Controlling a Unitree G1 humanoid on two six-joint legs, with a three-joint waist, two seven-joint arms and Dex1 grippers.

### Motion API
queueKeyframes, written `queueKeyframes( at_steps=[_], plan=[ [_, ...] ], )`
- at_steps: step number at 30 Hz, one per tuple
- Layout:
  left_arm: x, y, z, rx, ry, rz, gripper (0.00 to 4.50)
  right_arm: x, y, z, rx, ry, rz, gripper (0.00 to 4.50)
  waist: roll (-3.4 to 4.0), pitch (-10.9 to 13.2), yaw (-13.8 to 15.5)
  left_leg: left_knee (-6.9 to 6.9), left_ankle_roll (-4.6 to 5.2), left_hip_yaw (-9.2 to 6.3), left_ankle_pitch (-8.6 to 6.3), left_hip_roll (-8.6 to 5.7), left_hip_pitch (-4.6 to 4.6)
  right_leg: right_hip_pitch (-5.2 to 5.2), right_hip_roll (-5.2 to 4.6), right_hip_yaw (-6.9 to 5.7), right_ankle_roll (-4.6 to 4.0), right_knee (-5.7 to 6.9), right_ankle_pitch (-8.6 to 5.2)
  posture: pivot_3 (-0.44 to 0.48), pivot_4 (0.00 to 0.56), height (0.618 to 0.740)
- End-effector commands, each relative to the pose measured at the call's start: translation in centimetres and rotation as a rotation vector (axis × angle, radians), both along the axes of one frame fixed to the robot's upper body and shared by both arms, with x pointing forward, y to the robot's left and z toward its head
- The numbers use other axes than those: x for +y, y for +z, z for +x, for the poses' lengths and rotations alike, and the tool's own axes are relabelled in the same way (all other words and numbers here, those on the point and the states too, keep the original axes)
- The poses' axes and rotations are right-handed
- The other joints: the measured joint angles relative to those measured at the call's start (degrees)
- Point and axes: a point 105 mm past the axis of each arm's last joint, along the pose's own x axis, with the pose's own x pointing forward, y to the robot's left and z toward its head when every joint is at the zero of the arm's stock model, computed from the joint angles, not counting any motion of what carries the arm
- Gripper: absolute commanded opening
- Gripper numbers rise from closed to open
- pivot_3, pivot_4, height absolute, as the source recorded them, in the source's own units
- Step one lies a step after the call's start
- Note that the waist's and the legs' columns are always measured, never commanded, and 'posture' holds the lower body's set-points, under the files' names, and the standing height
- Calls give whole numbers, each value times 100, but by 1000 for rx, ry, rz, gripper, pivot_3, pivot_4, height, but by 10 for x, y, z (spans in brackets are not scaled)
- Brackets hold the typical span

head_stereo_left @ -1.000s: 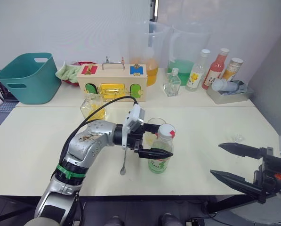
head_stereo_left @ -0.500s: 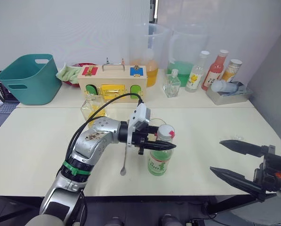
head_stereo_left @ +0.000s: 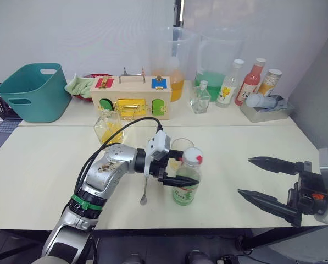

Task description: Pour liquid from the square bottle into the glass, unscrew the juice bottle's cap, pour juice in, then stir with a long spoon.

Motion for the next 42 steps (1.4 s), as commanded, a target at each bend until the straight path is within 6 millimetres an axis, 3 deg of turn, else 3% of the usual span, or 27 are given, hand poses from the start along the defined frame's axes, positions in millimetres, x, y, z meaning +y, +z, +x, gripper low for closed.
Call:
queueKeyframes(
  at_steps=[1, 12, 20, 30, 40, 42],
  plan=[
    [0, 11, -5, -40, -19, -13, 4481, 1, 7, 0, -43, 5, -4, 4500, 0, 0, 0, 0, 0, 0, 0, 0, 0, 0, 0, 0, 0, 0, 0, 0, 150, 740],
    [-5, 32, -6, -47, -22, -63, 4481, 3, 6, 3, -50, 0, -5, 4500, -1, 1, 2, 0, 0, 0, 0, 0, -1, 0, 0, 0, 1, -2, 0, 0, 150, 740],
    [-9, 34, -5, -21, -22, -66, 4481, 4, 5, 4, -54, -3, -10, 4500, -1, 0, -2, -2, 1, 0, 0, 0, 0, -1, 0, 0, 1, -3, 0, 0, 150, 740],
    [-9, 30, -3, -25, -15, -39, 1547, 5, 6, 6, -64, -1, -16, 4500, -1, 1, 0, -2, 0, 0, 0, 0, -1, -1, 0, 0, 1, -4, -1, 0, 150, 740],
    [-5, 21, -1, -31, -20, -25, 1545, 28, 15, 17, -99, 52, 15, 4500, -1, 1, -4, -4, 0, -1, 0, 0, 0, -1, 0, -1, 1, -5, 0, 0, 150, 740],
    [-4, 20, 0, -32, -18, -26, 1545, 43, 17, 29, -110, 53, 41, 4500, -1, 1, -8, -5, 0, -2, 0, 0, -1, -1, 0, -1, 1, -9, -1, 0, 150, 740]
  ],
)
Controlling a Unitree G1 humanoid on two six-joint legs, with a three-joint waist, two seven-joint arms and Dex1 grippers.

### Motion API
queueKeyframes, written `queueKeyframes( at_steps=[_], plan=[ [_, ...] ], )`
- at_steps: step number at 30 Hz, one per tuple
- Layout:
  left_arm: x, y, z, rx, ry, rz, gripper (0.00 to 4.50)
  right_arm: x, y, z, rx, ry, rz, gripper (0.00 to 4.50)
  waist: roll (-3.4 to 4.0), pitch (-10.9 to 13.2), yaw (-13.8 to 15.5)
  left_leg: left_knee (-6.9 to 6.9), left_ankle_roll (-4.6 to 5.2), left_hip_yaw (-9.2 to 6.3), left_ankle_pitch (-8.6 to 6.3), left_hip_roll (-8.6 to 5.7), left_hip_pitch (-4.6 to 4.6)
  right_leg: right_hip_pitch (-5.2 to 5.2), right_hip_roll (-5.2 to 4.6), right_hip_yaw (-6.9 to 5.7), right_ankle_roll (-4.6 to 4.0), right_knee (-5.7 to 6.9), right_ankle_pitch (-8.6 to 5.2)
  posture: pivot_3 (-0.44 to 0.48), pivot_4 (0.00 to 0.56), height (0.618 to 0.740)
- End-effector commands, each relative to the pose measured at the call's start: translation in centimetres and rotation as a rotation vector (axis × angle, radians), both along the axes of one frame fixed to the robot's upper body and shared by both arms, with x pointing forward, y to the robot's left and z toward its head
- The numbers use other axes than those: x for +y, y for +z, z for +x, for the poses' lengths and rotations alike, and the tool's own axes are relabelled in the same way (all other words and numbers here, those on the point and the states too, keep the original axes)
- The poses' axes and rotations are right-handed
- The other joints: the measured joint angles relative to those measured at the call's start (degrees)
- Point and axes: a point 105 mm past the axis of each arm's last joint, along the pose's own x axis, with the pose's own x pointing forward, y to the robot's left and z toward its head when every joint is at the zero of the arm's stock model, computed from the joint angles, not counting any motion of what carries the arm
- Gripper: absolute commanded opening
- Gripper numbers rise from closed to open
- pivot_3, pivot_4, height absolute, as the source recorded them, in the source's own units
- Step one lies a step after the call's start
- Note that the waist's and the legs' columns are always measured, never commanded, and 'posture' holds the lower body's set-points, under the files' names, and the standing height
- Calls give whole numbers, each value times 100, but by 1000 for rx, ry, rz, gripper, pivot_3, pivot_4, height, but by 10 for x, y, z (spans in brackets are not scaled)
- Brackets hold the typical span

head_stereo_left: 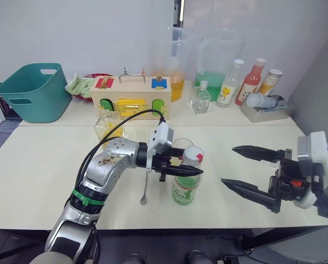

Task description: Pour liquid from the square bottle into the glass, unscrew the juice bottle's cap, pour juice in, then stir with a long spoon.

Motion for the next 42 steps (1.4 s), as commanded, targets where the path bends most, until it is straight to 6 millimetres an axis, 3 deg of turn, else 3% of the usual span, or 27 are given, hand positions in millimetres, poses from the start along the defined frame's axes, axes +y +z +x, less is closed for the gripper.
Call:
queueKeyframes(
  at_steps=[1, 6, 17, 18, 25, 35, 38, 42],
  plan=[
    [2, 1, 1, -24, 2, 3, 1545, 22, 8, 14, -28, 7, 35, 4500, 0, 0, -39, 1, 0, 2, 0, 0, 0, 0, 0, 1, 0, 0, 0, 0, 150, 740],
    [4, 0, 2, -23, 10, -3, 1545, 39, 6, 25, -19, -4, 33, 4500, 0, 0, -3, -5, 0, -2, 0, 2, 0, -5, 3, 1, -1, 2, 1, 0, 150, 740],
    [4, -3, 1, -23, 16, -4, 1545, 51, 5, 39, -12, -44, 58, 4500, 1, 0, -18, -5, 0, -2, 0, 3, 0, -6, 3, 1, -1, -1, 1, 0, 150, 740],
    [4, -3, 0, -24, 17, -5, 1545, 53, 5, 39, -10, -38, 61, 3957, 1, 0, -18, -4, 0, -2, 0, 3, 0, -6, 3, 1, -1, -1, 1, 0, 150, 740],
    [3, -1, -1, -24, 16, -9, 1544, 60, 2, 37, 8, 16, 48, 1710, 1, 0, -17, -4, 1, -2, 0, 3, 0, -6, 3, 1, -1, -2, 2, 0, 150, 740],
    [8, 12, 7, -26, 18, -10, 1544, 60, -6, 33, 39, 117, -19, 1667, 1, 0, -22, -5, 1, -2, 0, 2, 0, -6, 3, 1, -1, -2, 1, 0, 150, 740],
    [9, 20, 17, -19, 23, -15, 1544, 57, -8, 34, 56, 153, -42, 1667, 1, 0, -19, -4, 1, -2, -1, 2, -1, -7, 3, 1, -1, -2, 2, 0, 150, 740],
    [2, 25, 22, -25, -3, -10, 1544, 56, -9, 34, 68, 188, -54, 1666, 1, 0, -17, -5, 2, -1, -1, 2, -3, -9, 3, 1, -1, -4, 1, 0, 150, 740]
  ],
)
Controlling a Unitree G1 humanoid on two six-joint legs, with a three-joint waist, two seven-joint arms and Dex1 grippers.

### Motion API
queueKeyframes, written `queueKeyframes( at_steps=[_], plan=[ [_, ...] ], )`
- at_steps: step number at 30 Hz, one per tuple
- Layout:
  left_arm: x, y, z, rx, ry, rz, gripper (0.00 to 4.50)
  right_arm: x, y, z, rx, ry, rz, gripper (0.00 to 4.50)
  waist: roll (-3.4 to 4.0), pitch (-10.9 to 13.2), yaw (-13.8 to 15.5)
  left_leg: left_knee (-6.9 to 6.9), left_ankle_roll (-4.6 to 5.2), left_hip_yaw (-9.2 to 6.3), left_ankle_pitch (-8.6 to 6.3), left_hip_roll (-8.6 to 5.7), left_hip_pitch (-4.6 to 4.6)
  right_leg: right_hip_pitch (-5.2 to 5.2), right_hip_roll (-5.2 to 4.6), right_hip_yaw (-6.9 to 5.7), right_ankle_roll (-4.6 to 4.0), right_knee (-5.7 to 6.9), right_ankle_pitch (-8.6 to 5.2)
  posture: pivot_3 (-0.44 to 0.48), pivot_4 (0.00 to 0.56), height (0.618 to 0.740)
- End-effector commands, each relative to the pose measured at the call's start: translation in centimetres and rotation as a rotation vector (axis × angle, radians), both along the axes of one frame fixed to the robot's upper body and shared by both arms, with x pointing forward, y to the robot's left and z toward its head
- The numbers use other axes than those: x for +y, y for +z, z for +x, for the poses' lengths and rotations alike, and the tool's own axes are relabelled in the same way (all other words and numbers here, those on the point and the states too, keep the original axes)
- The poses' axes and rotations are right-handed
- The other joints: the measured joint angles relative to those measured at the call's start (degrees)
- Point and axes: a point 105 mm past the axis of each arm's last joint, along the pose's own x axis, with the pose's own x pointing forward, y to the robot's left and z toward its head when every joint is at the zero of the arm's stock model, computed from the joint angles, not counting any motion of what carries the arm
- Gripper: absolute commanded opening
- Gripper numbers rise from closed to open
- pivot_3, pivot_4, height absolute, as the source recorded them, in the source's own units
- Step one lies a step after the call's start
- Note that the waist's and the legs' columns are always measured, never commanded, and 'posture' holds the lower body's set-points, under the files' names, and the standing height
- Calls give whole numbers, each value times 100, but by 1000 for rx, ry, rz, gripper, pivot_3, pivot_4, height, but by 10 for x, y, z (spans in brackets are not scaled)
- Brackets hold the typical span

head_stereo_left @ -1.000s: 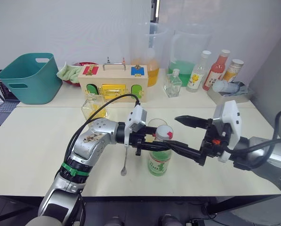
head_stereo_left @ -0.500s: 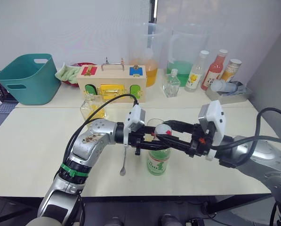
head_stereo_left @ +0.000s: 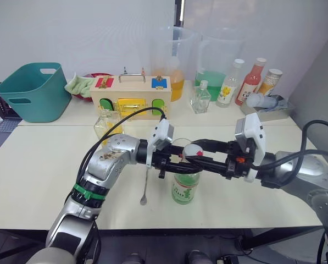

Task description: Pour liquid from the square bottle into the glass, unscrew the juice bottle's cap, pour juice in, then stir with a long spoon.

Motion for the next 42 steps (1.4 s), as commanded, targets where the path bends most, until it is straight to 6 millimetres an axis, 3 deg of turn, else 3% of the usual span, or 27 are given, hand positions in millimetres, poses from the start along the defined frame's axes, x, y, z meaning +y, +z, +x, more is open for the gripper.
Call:
queueKeyframes(
  at_steps=[1, 7, 18, 23, 26, 28, 33, 37, 42],
  plan=[
    [1, 22, 14, -45, 25, -39, 1544, 3, -8, -10, 28, 89, -55, 1666, 0, 0, 6, 0, 0, 0, 0, 0, -1, 0, 0, 0, 0, 0, 0, 0, 150, 740],
    [-13, 20, 12, -46, -13, -42, 1543, 3, -7, -16, 27, 193, -79, 1666, 0, 0, 21, 0, 2, 0, -1, -1, -9, -1, -1, -1, 2, -15, 1, 0, 150, 740],
    [-1, 0, 7, -29, 47, -24, 1542, -4, 2, -15, 4, 462, -177, 1666, 1, 0, 10, 0, 4, 2, -3, 0, -16, 1, -2, -2, 9, -42, 6, 0, 150, 740],
    [0, -3, 6, -29, 57, -16, 1542, -3, 3, -9, -53, 551, -227, 1666, 2, 0, 20, -2, 7, 0, -4, 0, -17, 1, -2, -4, 10, -46, 5, 0, 150, 740],
    [0, -3, 5, -30, 58, -25, 1541, -4, 4, -11, 1, 582, -205, 1666, 2, 0, 25, -3, 8, 0, -4, 0, -18, 0, -2, -4, 10, -46, 5, 0, 150, 740],
    [0, -3, 5, -30, 60, -25, 1541, -4, 12, -5, 11, 541, -152, 2744, 2, 0, 16, -3, 8, -1, -5, 0, -17, 1, -2, -4, 10, -45, 6, 0, 150, 740],
    [0, -3, 2, -22, 57, -33, 1541, -15, 27, -12, -63, 451, -111, 4365, 2, 0, 30, -3, 8, -3, -5, 0, -19, -1, -2, -5, 10, -44, 6, 0, 150, 740],
    [-1, -3, 2, -21, 62, -34, 1541, -21, 34, -19, -112, 355, -68, 4500, 2, 0, 31, -2, 9, -4, -5, 0, -24, -3, -3, -5, 10, -46, 6, 0, 150, 740],
    [-3, -5, 3, -16, 80, -37, 1541, -21, 24, -16, -130, 75, -17, 4500, 2, 0, 12, -2, 9, 0, -5, -1, -17, 1, -3, -3, 10, -38, 6, 0, 150, 740]
  ],
)
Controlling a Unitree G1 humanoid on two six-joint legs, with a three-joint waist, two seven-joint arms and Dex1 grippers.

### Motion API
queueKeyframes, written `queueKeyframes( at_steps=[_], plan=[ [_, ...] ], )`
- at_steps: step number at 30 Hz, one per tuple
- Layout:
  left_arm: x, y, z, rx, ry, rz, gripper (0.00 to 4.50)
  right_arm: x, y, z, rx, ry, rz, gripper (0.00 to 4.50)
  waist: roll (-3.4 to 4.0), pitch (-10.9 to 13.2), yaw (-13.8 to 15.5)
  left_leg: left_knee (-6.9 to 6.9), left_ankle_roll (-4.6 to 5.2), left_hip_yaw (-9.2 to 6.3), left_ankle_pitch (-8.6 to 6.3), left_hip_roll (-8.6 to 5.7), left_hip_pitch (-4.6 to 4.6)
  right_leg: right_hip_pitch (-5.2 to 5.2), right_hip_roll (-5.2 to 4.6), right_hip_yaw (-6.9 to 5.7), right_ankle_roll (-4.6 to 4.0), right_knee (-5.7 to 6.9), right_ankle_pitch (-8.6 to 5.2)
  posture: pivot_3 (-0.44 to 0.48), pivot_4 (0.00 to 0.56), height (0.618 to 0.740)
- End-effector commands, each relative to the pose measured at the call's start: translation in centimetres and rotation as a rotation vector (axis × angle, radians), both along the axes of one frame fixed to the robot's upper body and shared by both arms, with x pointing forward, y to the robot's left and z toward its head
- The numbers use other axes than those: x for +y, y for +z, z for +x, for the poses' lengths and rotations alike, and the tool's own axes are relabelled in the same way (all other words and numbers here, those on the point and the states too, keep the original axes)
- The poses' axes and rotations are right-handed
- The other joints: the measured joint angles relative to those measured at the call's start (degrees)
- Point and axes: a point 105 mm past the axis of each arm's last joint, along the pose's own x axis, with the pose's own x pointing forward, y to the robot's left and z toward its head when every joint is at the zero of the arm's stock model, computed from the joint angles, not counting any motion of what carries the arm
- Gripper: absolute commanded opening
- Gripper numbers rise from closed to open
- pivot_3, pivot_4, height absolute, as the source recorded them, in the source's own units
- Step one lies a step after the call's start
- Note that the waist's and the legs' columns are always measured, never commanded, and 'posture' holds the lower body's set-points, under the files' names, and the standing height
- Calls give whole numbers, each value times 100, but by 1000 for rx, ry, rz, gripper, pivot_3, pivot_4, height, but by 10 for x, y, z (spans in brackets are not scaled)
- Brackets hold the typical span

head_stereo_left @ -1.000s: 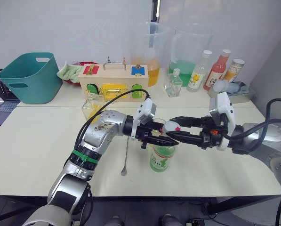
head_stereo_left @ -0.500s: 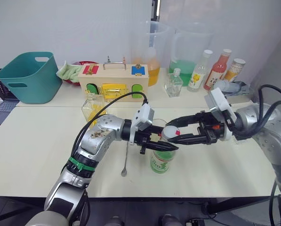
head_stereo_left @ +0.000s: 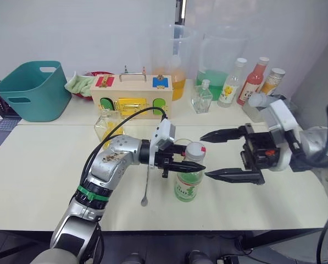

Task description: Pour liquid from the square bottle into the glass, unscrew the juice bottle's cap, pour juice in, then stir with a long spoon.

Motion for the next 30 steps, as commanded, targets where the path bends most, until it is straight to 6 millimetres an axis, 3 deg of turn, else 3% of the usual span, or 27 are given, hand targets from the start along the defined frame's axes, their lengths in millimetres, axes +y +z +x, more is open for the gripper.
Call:
queueKeyframes(
  at_steps=[1, 6, 15, 18, 24, 30],
  plan=[
    [0, -3, 2, 6, 27, 5, 1541, 6, 4, -1, -69, -173, 64, 4500, 0, 0, -12, 0, 0, -1, 0, 1, 1, 1, 0, 0, 0, 3, 0, 0, 150, 740],
    [-3, -3, 0, 19, 25, -3, 1541, 14, -6, 1, -61, -355, 127, 4500, 1, -1, -8, 0, 0, -3, 0, -2, 3, 2, 0, 1, -1, 9, 0, 0, 150, 740],
    [-7, -4, -1, 28, 14, -12, 1541, 16, -11, 6, -13, -489, 153, 4500, 1, -1, 2, 0, 0, -3, 0, -2, 2, 3, 0, 0, -1, 4, 1, 0, 150, 740],
    [-8, -3, 0, 27, 13, -15, 1541, 18, -12, 8, 0, -492, 155, 3783, 1, -1, 2, 0, 0, -3, 0, -2, 1, 3, 0, 1, -1, 3, 1, 0, 150, 740],
    [-8, -2, 0, 25, 16, -18, 1541, 21, -14, 7, 19, -473, 143, 1730, 1, -1, 12, 0, 0, -3, 0, -2, 1, 4, 0, 1, -1, 1, 1, 0, 150, 740],
    [-6, -1, -2, 16, 23, -19, 1541, 25, -17, 3, 43, -288, 50, 1669, 2, -1, 12, 0, 0, -4, 0, -2, 2, 5, 0, -1, -2, 1, 1, 0, 150, 740]
  ],
)
